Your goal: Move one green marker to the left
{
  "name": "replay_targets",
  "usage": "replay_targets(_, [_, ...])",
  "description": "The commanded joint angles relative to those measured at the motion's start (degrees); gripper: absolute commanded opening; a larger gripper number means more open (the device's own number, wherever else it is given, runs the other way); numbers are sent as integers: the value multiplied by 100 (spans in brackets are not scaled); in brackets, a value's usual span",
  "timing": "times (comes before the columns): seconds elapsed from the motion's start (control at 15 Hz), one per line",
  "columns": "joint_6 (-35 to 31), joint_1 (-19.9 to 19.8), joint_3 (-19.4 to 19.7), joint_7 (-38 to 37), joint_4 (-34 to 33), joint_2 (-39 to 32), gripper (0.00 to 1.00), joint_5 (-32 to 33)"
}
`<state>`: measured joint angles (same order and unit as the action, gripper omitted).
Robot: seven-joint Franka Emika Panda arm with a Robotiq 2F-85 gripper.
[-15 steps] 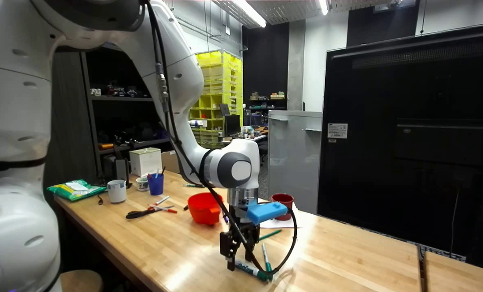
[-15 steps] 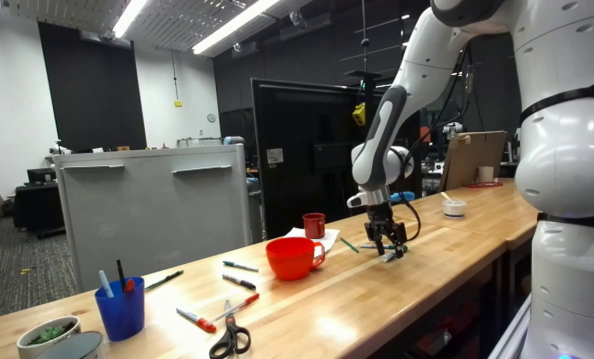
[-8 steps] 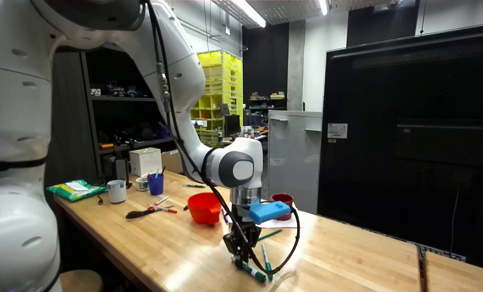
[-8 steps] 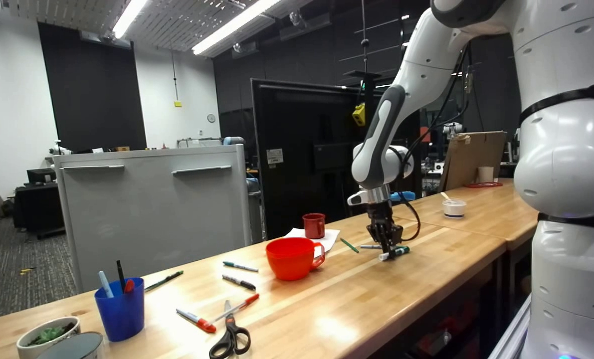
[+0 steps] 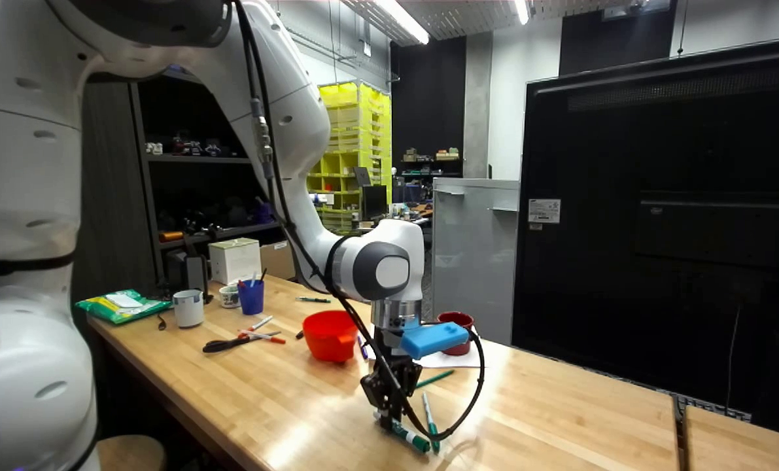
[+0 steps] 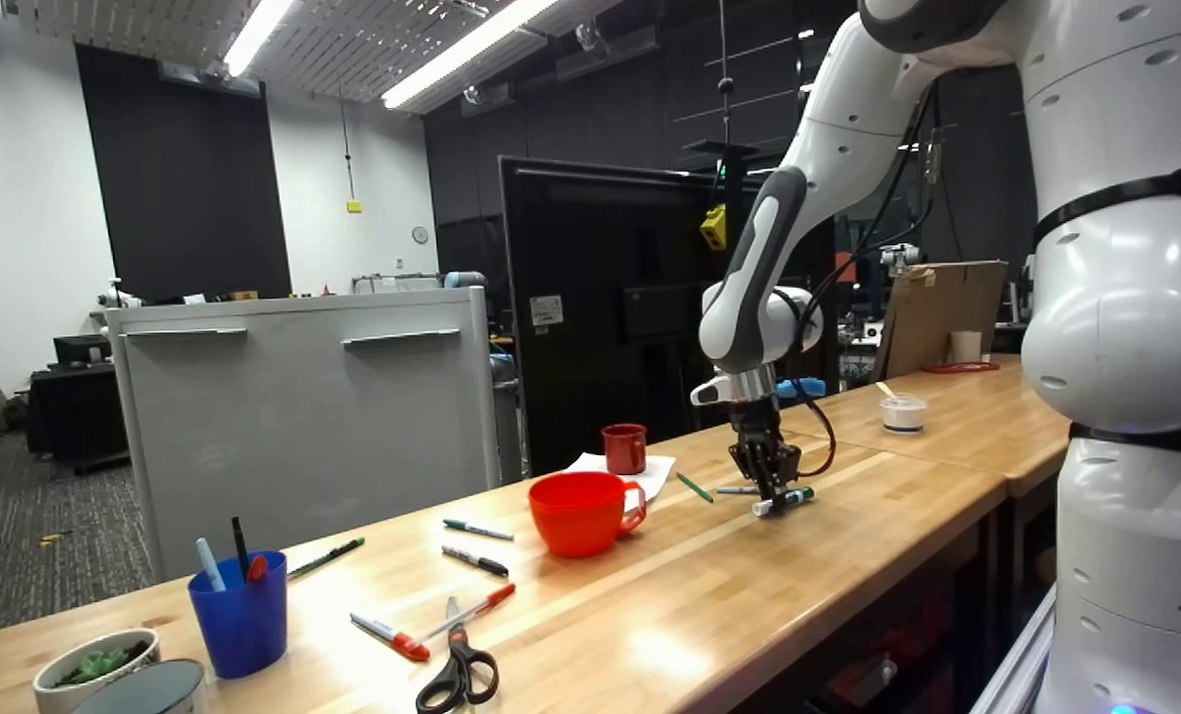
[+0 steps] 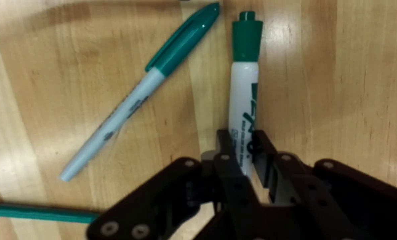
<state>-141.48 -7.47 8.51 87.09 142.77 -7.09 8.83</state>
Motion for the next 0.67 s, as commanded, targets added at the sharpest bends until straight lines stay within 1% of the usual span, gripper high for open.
replay_targets(0.0, [264, 49, -42, -467, 243, 679, 5, 590])
replay_targets(0.2, [706, 176, -168, -791, 318, 1377, 5, 1044])
replay_targets(0.33, [1023, 331, -375, -975, 249, 1811, 5, 1225])
replay_targets(0.4, [1173, 416, -482, -1035, 178, 1986, 5, 1245])
replay_targets(0.6, [1467, 791, -810, -1139, -149, 2297, 5, 1042])
